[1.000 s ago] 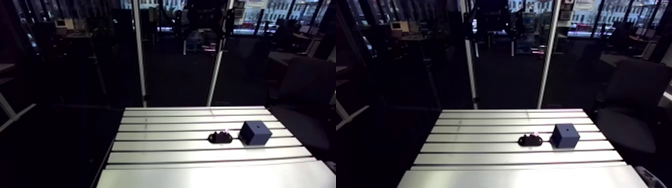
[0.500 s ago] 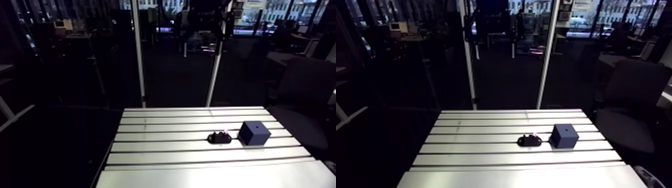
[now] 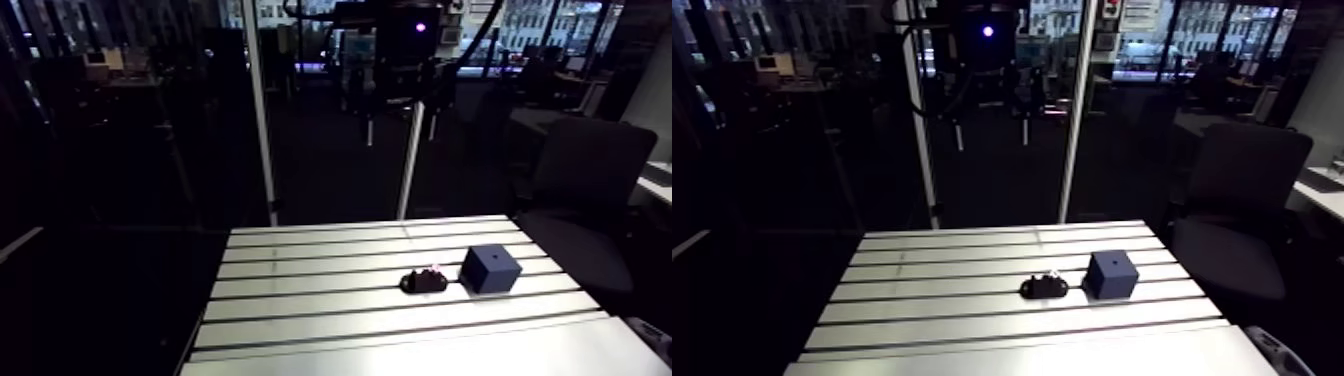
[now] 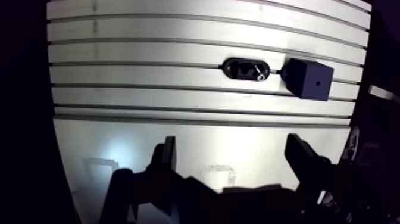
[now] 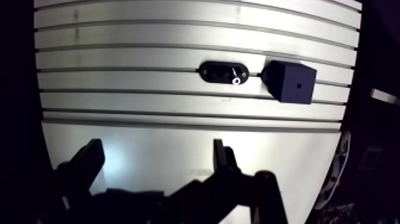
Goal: Pick up the M10 bolt and insert it into the hole until fully seated.
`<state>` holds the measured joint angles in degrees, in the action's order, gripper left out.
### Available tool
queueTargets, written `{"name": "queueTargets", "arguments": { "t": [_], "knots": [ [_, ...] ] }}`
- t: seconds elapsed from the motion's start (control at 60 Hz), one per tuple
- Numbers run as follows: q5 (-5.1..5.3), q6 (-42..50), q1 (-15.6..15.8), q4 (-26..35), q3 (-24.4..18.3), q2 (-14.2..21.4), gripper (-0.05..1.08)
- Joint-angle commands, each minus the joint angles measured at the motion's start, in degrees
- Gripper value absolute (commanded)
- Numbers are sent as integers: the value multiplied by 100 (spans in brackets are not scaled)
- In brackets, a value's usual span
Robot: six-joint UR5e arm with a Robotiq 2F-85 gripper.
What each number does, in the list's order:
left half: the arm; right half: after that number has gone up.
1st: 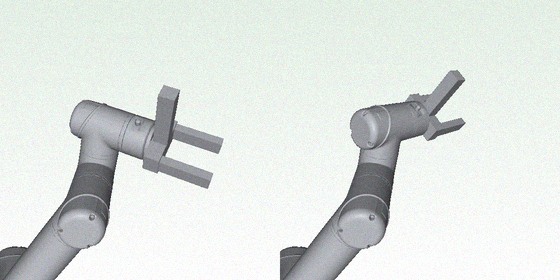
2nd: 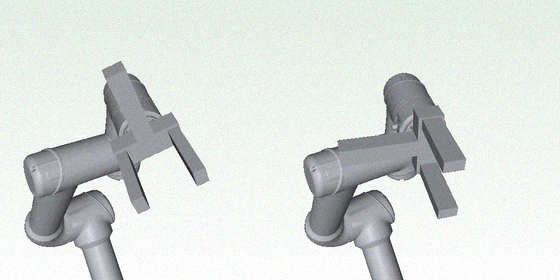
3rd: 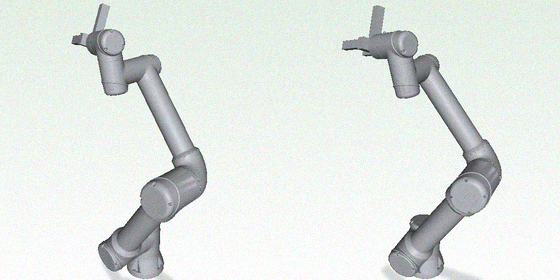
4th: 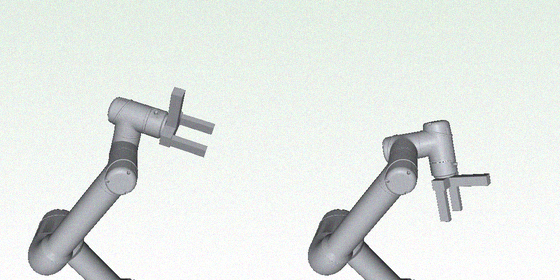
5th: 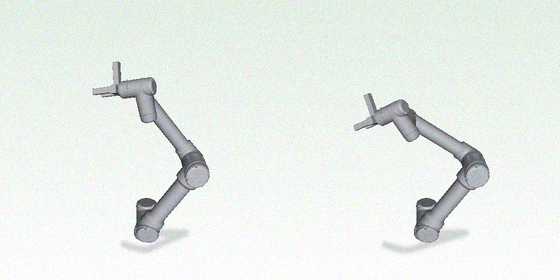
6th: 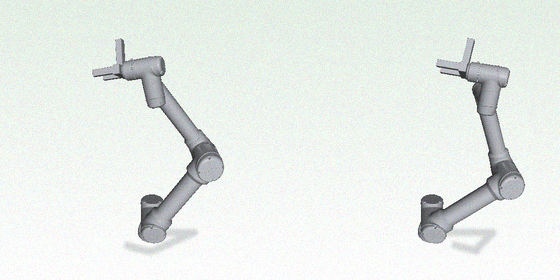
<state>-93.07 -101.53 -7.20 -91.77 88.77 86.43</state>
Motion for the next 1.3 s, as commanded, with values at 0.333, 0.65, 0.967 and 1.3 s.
{"name": "queueTargets", "arguments": {
  "t": [0.333, 0.65, 0.967, 1.3],
  "knots": [
    [64, -591, -490, -1790, 1208, 323, 1],
    [125, -532, -830, -2386, 1658, 335, 1],
    [600, -505, -1385, -2605, 2029, 335, 1],
    [849, -608, -1592, -2885, 2281, 190, 1]
  ]
}}
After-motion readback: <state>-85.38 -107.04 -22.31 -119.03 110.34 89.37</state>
